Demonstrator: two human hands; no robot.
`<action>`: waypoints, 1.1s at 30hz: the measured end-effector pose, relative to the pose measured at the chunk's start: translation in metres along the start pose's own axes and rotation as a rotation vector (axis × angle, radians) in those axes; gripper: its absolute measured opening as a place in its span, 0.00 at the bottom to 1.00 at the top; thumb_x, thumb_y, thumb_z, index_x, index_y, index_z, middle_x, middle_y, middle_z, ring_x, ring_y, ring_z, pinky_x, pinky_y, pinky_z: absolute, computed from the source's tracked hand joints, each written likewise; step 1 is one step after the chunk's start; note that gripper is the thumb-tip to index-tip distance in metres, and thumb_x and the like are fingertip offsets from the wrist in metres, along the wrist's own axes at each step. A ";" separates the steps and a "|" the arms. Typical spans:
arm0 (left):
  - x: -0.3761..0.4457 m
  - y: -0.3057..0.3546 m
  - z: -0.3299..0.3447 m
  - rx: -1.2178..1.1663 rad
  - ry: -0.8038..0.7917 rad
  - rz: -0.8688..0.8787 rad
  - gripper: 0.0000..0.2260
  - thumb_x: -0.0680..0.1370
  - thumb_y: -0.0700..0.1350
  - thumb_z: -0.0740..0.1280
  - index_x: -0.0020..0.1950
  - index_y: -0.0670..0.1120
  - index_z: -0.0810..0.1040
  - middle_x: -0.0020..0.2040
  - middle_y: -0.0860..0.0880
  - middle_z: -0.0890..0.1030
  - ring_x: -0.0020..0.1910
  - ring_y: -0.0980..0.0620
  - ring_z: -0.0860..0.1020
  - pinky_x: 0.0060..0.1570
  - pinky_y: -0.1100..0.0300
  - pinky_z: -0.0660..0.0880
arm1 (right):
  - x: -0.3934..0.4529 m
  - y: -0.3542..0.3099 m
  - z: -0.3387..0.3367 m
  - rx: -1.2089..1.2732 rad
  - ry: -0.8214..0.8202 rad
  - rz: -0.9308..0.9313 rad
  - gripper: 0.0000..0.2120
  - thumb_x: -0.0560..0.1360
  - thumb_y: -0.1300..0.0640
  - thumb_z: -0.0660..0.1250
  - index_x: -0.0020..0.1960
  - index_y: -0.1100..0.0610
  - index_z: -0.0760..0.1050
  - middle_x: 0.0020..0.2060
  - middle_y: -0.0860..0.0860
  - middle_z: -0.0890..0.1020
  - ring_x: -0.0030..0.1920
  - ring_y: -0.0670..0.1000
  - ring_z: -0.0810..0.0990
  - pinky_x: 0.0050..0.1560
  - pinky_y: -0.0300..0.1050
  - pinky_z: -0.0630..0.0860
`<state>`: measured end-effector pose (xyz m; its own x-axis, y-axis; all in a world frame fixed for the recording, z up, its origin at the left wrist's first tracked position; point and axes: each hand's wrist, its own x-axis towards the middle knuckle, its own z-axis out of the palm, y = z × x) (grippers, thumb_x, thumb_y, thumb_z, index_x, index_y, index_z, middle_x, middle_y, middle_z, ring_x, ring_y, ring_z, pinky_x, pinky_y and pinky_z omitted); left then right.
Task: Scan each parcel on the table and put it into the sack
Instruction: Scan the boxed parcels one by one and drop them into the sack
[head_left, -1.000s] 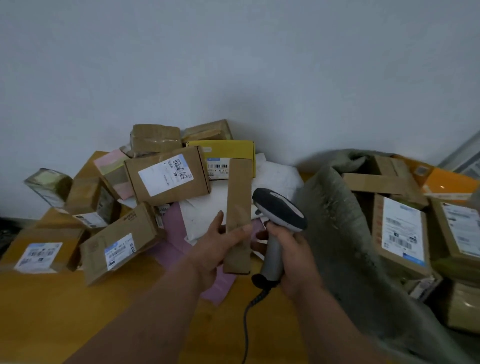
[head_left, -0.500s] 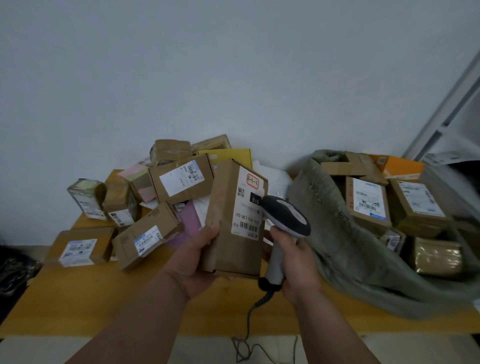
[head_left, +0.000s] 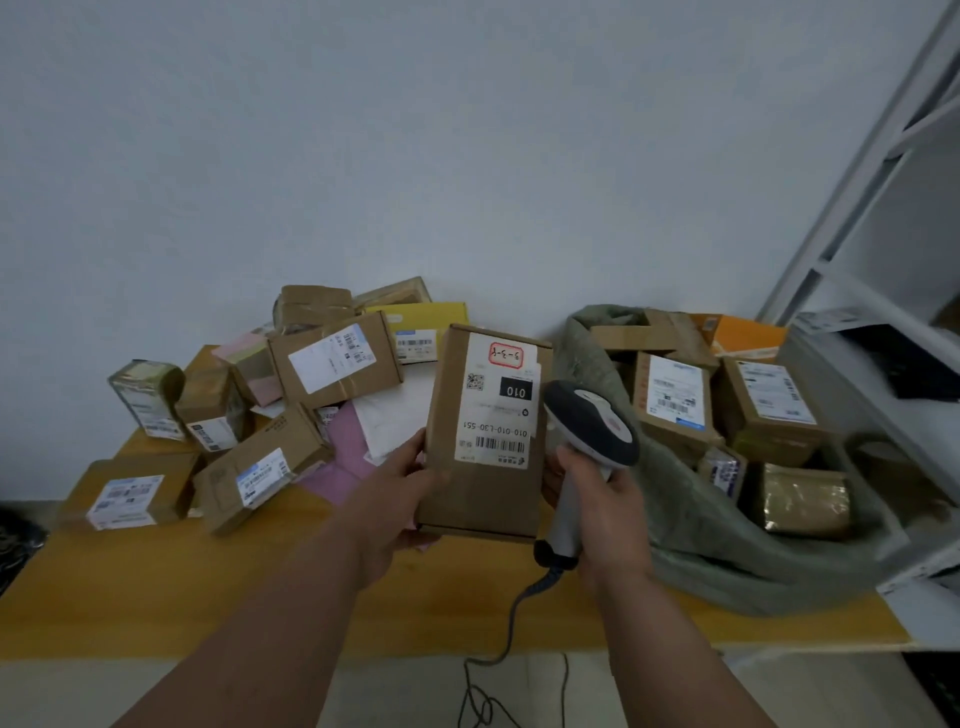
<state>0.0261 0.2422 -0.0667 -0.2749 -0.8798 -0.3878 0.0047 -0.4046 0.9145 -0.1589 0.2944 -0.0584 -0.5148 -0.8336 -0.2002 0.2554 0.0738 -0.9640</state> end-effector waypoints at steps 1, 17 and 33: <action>0.002 -0.003 0.008 -0.012 -0.013 0.002 0.23 0.80 0.41 0.65 0.70 0.62 0.69 0.62 0.49 0.78 0.57 0.42 0.78 0.50 0.42 0.80 | 0.001 -0.004 -0.011 -0.016 0.015 0.015 0.11 0.76 0.54 0.71 0.58 0.48 0.76 0.48 0.41 0.81 0.50 0.42 0.78 0.52 0.46 0.71; 0.011 -0.014 0.139 -0.030 0.237 0.236 0.26 0.79 0.41 0.67 0.76 0.55 0.64 0.66 0.50 0.74 0.62 0.46 0.74 0.56 0.46 0.78 | 0.004 -0.053 -0.131 -0.247 -0.225 0.002 0.09 0.75 0.61 0.69 0.36 0.58 0.74 0.32 0.58 0.75 0.35 0.55 0.73 0.39 0.51 0.71; 0.009 -0.018 0.179 -0.037 0.260 0.242 0.28 0.79 0.41 0.67 0.76 0.55 0.63 0.68 0.50 0.72 0.63 0.46 0.74 0.58 0.45 0.78 | 0.012 -0.058 -0.174 -0.282 -0.237 -0.009 0.10 0.75 0.60 0.68 0.35 0.61 0.75 0.29 0.56 0.75 0.33 0.54 0.74 0.38 0.49 0.71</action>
<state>-0.1486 0.2862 -0.0659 -0.0082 -0.9835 -0.1807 0.0758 -0.1808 0.9806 -0.3227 0.3753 -0.0353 -0.3032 -0.9363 -0.1774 -0.0004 0.1863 -0.9825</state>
